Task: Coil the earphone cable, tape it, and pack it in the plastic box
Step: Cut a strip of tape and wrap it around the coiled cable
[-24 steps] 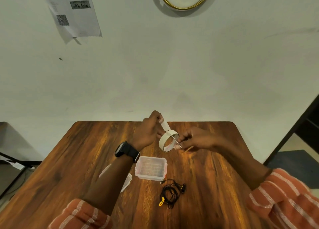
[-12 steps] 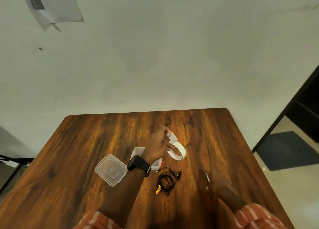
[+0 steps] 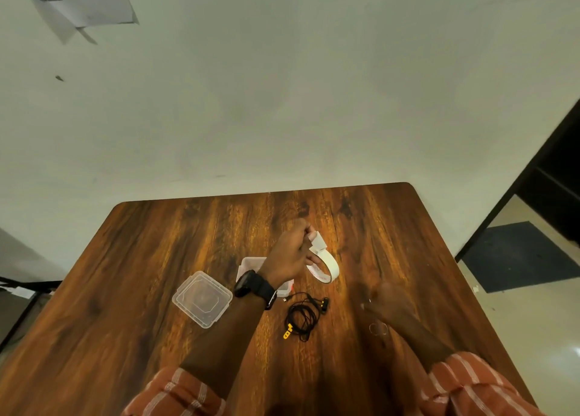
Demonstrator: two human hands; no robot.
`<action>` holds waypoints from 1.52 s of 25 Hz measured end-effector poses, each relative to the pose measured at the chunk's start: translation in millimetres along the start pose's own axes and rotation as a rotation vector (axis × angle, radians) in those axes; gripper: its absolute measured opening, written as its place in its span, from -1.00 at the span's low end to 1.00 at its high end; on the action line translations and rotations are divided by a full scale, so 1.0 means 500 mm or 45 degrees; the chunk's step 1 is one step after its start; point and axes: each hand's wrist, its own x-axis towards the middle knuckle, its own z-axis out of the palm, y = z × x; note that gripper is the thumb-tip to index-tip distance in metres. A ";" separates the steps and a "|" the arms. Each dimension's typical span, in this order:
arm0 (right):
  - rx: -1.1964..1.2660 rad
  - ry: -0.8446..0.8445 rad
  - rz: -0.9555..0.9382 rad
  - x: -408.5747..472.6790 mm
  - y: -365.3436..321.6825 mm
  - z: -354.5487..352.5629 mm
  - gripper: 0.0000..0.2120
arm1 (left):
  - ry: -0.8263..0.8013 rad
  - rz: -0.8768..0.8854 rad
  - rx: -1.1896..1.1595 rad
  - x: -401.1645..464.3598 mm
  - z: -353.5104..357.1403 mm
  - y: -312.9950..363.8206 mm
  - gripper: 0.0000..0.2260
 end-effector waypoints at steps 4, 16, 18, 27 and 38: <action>1.289 -0.343 -0.126 0.017 -0.094 -0.059 -0.57 | -0.054 0.044 -0.004 0.014 -0.013 0.004 -0.93; 1.445 -0.398 0.074 0.030 -0.192 -0.033 -0.80 | 0.119 -0.171 -0.568 0.047 -0.030 0.009 -0.86; 1.609 -0.355 0.169 0.031 -0.197 -0.024 -0.78 | 0.271 -0.274 -0.600 0.042 -0.023 0.005 -0.84; 1.333 0.136 0.512 0.056 -0.108 0.022 -0.85 | 0.651 -0.563 -0.568 0.016 -0.036 -0.091 -0.87; 1.297 0.124 0.768 0.105 -0.059 0.036 -0.66 | 0.238 -0.056 -0.391 0.015 -0.048 -0.094 -0.91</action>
